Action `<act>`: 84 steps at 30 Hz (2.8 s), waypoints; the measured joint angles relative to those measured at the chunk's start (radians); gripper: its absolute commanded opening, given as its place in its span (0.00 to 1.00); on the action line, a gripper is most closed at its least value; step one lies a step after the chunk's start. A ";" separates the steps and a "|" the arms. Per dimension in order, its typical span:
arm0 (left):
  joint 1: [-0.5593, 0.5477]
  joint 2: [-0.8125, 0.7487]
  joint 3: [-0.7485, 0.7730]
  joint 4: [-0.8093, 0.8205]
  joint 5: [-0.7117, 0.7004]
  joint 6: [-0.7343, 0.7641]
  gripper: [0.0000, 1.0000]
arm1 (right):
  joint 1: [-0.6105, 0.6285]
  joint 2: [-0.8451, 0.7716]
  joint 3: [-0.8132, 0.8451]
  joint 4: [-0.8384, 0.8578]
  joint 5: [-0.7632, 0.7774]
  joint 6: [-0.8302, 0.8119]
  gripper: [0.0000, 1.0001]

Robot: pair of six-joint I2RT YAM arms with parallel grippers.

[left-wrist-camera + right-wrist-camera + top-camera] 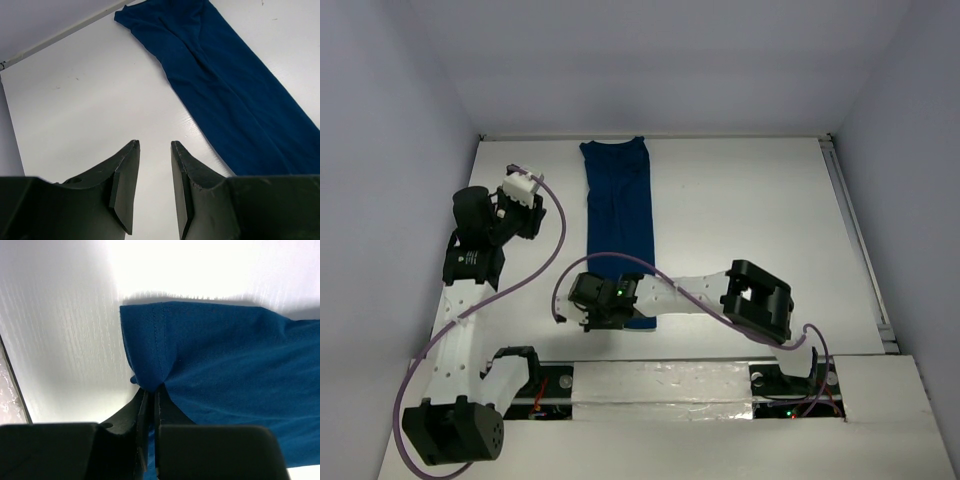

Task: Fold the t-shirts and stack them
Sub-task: Grab the bottom of the folded rectangular tshirt with right arm, then fold the folded rectangular tshirt in 1/3 of the way

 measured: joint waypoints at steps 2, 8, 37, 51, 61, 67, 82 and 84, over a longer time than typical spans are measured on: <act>0.000 0.000 0.000 0.000 0.000 0.000 0.29 | -0.001 -0.003 -0.002 0.001 -0.001 0.000 0.00; 0.000 0.009 0.000 0.002 0.015 -0.001 0.29 | -0.004 -0.072 -0.092 0.005 -0.022 -0.024 0.00; 0.000 0.116 0.000 0.055 0.071 -0.042 0.29 | 0.011 -0.349 -0.156 -0.182 -0.056 -0.182 0.00; 0.007 0.111 0.000 0.055 0.057 -0.043 0.29 | -0.181 -0.209 0.054 -0.174 0.034 -0.225 0.00; 0.043 0.092 0.000 0.113 -0.066 -0.088 0.28 | -0.258 -0.133 0.176 -0.152 0.046 -0.236 0.00; 0.053 0.058 0.000 0.130 -0.091 -0.102 0.28 | -0.286 -0.033 0.323 -0.149 0.046 -0.243 0.00; 0.053 0.039 0.000 0.130 -0.074 -0.106 0.28 | -0.394 0.215 0.654 -0.202 0.079 -0.242 0.00; 0.053 0.039 0.000 0.130 -0.070 -0.106 0.28 | -0.404 0.237 0.694 -0.209 0.085 -0.242 0.00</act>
